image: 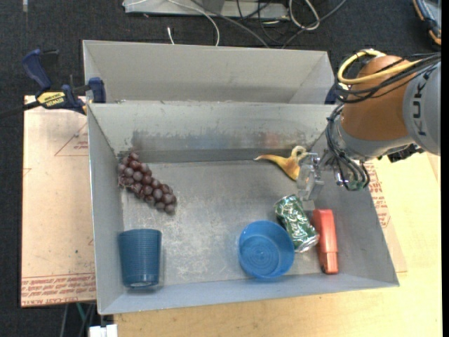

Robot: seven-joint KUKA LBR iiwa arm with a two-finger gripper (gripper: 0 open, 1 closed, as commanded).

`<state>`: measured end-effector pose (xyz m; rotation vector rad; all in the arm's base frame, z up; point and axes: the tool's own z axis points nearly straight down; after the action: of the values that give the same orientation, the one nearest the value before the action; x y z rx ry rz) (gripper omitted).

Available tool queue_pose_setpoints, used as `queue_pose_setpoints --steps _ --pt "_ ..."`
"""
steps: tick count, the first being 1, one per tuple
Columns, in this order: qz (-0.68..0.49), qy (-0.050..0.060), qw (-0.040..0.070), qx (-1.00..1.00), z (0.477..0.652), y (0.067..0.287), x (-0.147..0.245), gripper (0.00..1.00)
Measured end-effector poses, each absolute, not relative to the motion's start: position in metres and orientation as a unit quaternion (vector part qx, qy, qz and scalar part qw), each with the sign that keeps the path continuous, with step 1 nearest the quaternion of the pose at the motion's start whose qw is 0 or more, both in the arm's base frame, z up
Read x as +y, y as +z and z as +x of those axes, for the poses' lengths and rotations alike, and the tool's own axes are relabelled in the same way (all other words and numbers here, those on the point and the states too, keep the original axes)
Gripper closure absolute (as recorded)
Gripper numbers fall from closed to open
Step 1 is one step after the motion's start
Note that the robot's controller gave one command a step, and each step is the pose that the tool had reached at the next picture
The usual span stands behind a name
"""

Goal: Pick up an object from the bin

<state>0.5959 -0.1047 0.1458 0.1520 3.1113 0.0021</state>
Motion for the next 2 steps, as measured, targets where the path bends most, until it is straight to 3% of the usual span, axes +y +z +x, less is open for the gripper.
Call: queue_pose_setpoints --steps 1,2 --pt "0.039 0.0 0.01 0.999 0.589 0.144 -0.105 1.0" --pt "0.05 -0.001 0.016 0.999 0.595 0.115 -0.109 1.0"
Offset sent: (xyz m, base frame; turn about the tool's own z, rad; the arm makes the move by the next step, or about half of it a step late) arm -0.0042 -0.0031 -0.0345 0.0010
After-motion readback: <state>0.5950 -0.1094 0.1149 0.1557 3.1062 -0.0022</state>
